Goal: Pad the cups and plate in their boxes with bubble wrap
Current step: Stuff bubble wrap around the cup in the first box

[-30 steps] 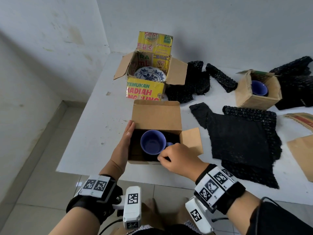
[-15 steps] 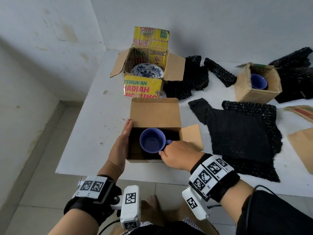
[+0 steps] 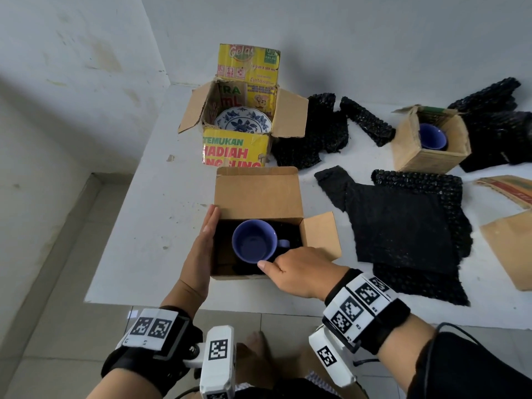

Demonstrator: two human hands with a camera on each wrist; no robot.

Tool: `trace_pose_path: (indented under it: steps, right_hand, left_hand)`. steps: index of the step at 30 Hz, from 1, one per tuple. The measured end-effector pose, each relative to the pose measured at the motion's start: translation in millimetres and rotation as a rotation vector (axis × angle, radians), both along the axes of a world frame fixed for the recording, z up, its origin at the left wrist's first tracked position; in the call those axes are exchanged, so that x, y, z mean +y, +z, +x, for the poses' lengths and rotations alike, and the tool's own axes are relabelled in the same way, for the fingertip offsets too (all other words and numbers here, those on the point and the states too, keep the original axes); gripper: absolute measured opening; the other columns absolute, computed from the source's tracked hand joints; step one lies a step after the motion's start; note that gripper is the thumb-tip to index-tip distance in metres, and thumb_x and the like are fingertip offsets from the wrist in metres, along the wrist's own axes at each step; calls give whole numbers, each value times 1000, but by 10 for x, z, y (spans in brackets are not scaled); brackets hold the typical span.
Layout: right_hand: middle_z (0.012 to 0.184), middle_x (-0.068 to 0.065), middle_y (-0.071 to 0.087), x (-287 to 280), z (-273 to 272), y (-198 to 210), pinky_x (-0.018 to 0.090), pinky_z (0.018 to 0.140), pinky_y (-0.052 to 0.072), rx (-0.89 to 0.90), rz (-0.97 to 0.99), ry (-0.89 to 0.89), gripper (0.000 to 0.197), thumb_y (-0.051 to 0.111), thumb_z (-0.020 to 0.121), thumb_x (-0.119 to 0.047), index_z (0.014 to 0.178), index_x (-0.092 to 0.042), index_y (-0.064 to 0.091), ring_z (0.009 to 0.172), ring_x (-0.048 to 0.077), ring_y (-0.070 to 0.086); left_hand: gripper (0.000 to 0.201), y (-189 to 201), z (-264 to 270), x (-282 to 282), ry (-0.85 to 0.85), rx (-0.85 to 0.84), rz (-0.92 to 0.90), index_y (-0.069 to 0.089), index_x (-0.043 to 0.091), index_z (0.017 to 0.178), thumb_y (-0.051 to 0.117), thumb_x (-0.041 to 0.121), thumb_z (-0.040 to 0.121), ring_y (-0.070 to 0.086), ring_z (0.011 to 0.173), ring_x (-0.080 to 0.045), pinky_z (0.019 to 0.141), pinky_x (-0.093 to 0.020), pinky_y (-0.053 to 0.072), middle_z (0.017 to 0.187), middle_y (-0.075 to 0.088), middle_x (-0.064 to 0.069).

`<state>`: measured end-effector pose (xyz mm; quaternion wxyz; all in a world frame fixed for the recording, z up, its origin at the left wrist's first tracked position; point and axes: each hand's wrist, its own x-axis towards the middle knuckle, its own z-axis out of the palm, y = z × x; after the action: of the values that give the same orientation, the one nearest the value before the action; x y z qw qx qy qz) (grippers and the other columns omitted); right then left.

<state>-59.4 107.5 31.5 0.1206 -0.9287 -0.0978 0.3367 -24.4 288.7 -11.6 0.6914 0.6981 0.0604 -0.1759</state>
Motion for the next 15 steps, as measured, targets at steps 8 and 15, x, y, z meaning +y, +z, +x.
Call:
trace_pose_path:
  steps: [8,15]
  right_hand:
    - [65,3,46,-95,124,124,28,50,27,-23,24,-88,50,23,100,-40,90,-7,59,56,14,40]
    - [101,14,62,-9,39,-20,31,65,32,-13,-48,-3,53,18,101,-39,88,-8,60,80,24,49]
  left_hand:
    - [73,-17,3,-4,16,-6,-38,30,38,143,38,69,77,24,138,4,114,-27,21,151,26,20]
    - [65,-90,17,-11,51,-36,-6,26,35,145,36,58,85,29,128,16,106,-13,27,147,27,25]
